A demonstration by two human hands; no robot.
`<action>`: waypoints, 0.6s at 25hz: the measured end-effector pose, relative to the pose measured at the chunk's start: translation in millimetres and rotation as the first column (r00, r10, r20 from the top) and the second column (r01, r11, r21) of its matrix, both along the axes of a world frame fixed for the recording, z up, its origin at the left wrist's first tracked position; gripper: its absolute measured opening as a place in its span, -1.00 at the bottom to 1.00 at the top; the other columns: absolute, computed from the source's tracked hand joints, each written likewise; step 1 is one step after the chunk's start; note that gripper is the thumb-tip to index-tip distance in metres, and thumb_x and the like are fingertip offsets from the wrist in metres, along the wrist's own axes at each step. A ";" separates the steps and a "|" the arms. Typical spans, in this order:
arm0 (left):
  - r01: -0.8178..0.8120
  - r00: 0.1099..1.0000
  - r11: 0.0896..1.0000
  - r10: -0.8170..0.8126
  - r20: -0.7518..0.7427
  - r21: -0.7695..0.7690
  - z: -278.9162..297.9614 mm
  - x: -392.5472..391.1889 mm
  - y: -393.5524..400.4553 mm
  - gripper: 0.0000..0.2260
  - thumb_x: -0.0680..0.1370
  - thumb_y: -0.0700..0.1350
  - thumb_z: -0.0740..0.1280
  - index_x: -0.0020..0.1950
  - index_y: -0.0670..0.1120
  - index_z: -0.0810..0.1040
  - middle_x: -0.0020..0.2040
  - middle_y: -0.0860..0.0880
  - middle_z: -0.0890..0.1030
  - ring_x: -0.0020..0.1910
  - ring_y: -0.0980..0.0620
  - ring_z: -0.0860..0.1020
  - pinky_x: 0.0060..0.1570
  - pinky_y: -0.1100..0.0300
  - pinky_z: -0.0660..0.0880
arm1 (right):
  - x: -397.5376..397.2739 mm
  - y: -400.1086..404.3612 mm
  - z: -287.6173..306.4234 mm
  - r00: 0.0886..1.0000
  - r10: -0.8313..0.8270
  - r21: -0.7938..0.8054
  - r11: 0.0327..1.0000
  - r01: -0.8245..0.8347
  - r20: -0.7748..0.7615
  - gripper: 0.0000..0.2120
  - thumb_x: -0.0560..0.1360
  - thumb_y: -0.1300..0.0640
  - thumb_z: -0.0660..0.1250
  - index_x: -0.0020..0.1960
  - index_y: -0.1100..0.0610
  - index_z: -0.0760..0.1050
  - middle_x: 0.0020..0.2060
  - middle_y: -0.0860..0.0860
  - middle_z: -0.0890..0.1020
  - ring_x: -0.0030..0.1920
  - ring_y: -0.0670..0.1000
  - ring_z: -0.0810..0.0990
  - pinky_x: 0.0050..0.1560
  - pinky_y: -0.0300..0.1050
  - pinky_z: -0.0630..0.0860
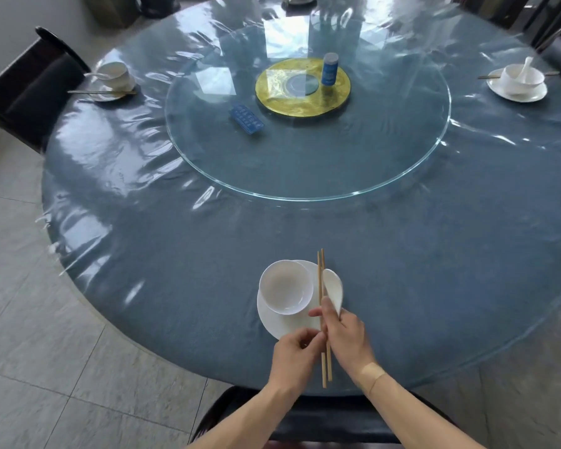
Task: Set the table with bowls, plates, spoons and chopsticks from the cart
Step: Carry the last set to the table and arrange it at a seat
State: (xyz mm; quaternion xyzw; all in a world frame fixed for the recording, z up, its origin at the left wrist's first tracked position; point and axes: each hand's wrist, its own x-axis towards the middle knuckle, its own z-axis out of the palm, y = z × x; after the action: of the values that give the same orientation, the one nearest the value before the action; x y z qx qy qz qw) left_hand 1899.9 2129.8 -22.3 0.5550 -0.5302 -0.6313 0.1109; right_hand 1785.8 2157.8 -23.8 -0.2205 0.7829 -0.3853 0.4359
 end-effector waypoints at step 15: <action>0.078 0.995 0.989 -0.068 -0.076 0.128 0.1 55.8 -42.6 -0.78 0.63 -0.02 0.31 -0.14 -0.06 0.63 -0.42 0.14 0.51 -0.44 0.18 0.45 -0.48 0.29 0.38 | 37.3 -27.0 -6.4 0.984 0.176 0.145 0.974 -0.174 0.000 -0.70 0.54 -0.12 0.27 -0.24 0.06 0.54 -0.32 -0.06 0.63 -0.23 -0.05 0.57 -0.12 -0.06 0.54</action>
State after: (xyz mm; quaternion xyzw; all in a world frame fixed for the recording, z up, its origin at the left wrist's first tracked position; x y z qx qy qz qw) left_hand 1955.7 2087.1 -22.1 0.5183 -0.5032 -0.6879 0.0699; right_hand 1823.1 2130.8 -30.3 -0.2586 0.7891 -0.2862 0.4781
